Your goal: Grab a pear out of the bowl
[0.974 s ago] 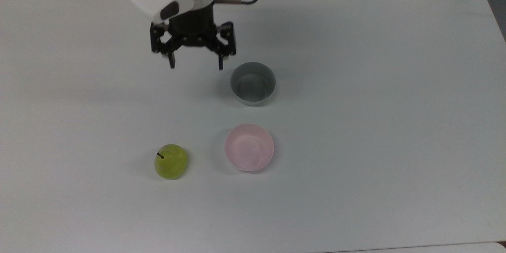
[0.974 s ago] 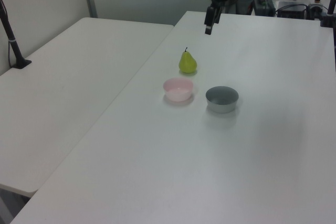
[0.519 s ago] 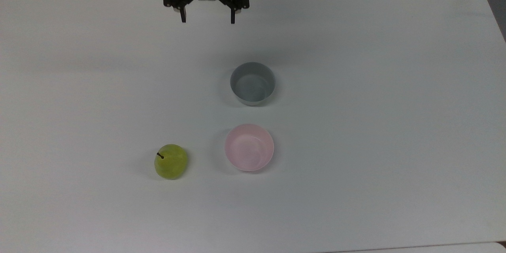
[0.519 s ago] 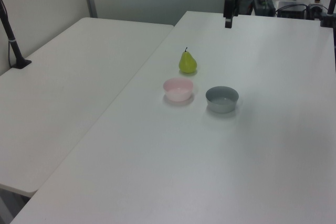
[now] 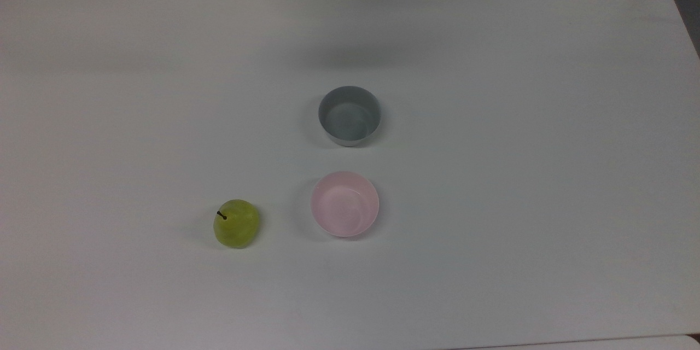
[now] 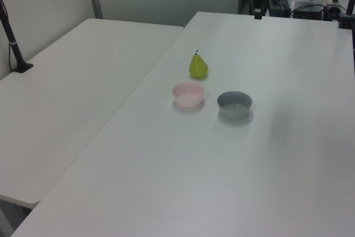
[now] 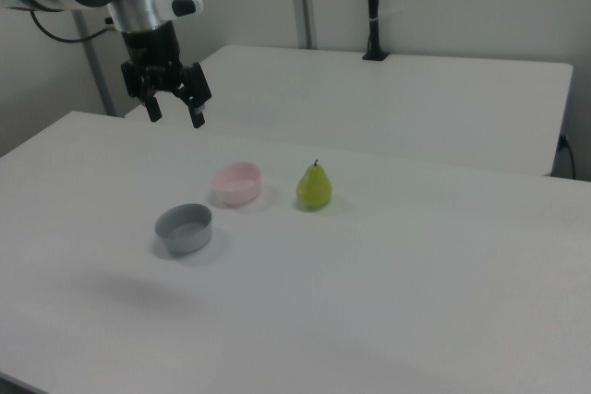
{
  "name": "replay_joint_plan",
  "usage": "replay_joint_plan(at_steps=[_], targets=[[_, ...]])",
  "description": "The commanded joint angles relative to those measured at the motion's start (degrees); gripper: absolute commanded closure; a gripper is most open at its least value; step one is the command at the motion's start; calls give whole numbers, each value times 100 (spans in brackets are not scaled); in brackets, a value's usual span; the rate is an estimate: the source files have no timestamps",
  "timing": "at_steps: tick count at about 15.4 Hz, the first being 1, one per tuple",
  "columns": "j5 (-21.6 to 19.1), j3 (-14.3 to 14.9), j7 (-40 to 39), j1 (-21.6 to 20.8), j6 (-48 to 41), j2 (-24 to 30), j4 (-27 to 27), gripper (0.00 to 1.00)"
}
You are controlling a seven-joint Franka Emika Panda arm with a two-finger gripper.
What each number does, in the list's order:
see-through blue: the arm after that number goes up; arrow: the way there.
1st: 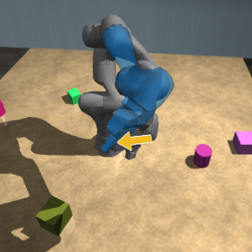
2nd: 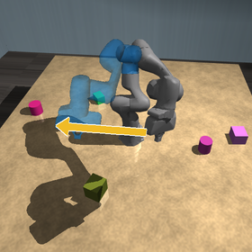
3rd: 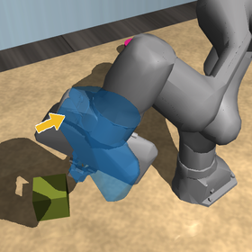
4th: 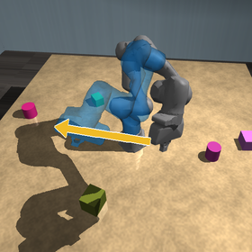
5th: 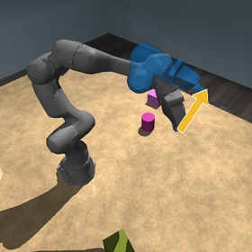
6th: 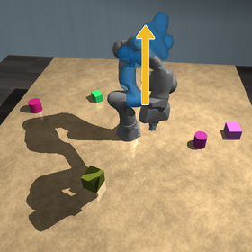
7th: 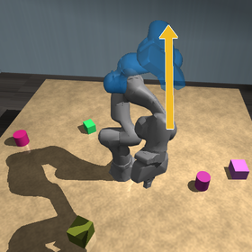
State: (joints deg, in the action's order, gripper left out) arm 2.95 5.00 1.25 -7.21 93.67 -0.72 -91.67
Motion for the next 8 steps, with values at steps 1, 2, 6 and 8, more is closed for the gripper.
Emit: replay_joint_plan(at_steps=[1,2,6,8], targets=[[4,-140,-2,159,-42,186,-184,0],[4,-131,7,159,-50,186,-176,0],[4,-105,7,159,-59,177,-176,0],[4,-105,-2,167,-51,177,-176,0]])
